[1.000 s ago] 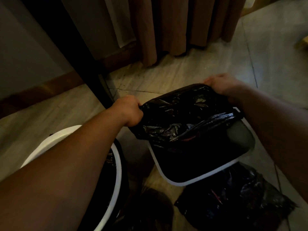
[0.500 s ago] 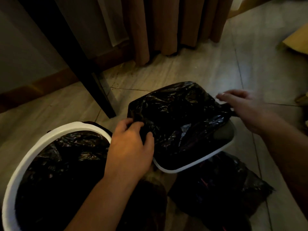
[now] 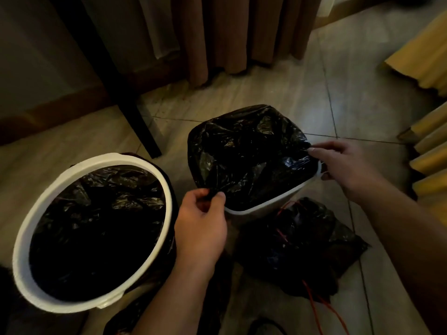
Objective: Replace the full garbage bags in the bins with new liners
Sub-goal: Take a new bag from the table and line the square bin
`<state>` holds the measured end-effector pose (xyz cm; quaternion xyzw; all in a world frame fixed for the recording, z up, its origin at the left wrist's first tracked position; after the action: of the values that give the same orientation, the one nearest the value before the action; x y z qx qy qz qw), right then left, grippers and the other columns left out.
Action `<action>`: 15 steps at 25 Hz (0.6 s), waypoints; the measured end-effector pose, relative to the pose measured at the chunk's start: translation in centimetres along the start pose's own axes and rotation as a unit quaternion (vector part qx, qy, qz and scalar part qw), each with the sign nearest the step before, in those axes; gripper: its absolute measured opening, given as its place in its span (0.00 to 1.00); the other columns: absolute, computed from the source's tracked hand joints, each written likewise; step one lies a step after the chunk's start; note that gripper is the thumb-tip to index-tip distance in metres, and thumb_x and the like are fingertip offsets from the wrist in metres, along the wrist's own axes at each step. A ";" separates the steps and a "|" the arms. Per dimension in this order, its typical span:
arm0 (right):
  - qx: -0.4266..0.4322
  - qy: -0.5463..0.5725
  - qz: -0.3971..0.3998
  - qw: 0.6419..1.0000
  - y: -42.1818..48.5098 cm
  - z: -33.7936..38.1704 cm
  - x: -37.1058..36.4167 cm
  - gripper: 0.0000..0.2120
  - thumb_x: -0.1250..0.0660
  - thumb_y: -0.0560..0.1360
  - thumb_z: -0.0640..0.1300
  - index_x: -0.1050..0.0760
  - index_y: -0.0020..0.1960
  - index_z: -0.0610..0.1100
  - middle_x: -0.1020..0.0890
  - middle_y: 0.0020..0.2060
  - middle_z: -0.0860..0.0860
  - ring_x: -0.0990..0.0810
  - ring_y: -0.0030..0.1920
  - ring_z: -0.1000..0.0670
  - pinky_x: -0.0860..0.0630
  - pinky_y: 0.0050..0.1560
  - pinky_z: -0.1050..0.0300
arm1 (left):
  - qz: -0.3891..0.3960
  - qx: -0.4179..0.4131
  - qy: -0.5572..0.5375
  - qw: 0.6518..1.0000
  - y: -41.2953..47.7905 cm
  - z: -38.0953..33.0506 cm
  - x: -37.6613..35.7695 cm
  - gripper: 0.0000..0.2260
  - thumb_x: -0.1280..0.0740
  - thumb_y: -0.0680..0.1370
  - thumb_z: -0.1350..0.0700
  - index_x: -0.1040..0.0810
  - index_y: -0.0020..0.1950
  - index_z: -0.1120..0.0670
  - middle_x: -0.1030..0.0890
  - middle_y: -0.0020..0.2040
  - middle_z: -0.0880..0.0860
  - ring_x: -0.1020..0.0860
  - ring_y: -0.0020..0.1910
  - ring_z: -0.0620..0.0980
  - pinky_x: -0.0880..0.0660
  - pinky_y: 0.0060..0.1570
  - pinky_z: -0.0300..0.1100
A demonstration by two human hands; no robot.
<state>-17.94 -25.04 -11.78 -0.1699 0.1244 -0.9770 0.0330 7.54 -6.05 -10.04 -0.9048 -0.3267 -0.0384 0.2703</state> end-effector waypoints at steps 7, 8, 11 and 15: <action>-0.068 0.152 -0.055 0.985 -2.0 -1.5 -0.4 0.10 0.22 0.74 0.40 0.20 0.50 0.38 0.16 0.38 0.45 0.18 0.28 0.51 0.20 0.29 0.58 | -0.031 0.037 -0.156 0.987 0.8 0.6 -0.4 0.04 0.25 0.78 0.55 0.17 0.43 0.50 0.12 0.42 0.55 0.13 0.45 0.57 0.15 0.45 0.52; -0.071 0.166 -0.053 0.982 -2.2 -1.6 -0.3 0.09 0.22 0.74 0.40 0.20 0.49 0.38 0.15 0.39 0.45 0.17 0.29 0.51 0.19 0.30 0.58 | -0.040 0.022 -0.136 0.990 0.7 0.8 -0.4 0.04 0.26 0.78 0.55 0.18 0.44 0.48 0.13 0.42 0.53 0.13 0.45 0.57 0.15 0.47 0.55; -0.075 0.196 -0.038 0.977 -2.6 -0.9 0.1 0.06 0.23 0.74 0.37 0.20 0.44 0.41 0.15 0.36 0.48 0.15 0.31 0.51 0.18 0.33 0.58 | -0.050 -0.049 -0.028 0.997 0.1 1.3 0.1 0.08 0.26 0.78 0.52 0.21 0.46 0.39 0.15 0.40 0.46 0.14 0.42 0.48 0.15 0.47 0.57; -0.106 0.262 -0.026 0.959 -3.0 -0.7 0.3 0.05 0.26 0.75 0.33 0.20 0.46 0.40 0.13 0.37 0.47 0.13 0.36 0.50 0.17 0.36 0.57 | -0.051 -0.078 -0.014 0.995 -0.9 1.7 0.1 0.12 0.28 0.80 0.56 0.24 0.47 0.38 0.14 0.42 0.46 0.14 0.38 0.42 0.16 0.43 0.47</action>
<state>-18.51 -21.97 -11.58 0.0861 0.2268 -0.9691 -0.0441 6.90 -4.55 -11.02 -0.9056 -0.3726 -0.0653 0.1917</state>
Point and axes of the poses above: each hand's wrist, its own y-axis towards the middle knuckle, its own x-axis out of the back of the hand, z = x × y, the point moved 1 cm from there along y, towards the middle knuckle
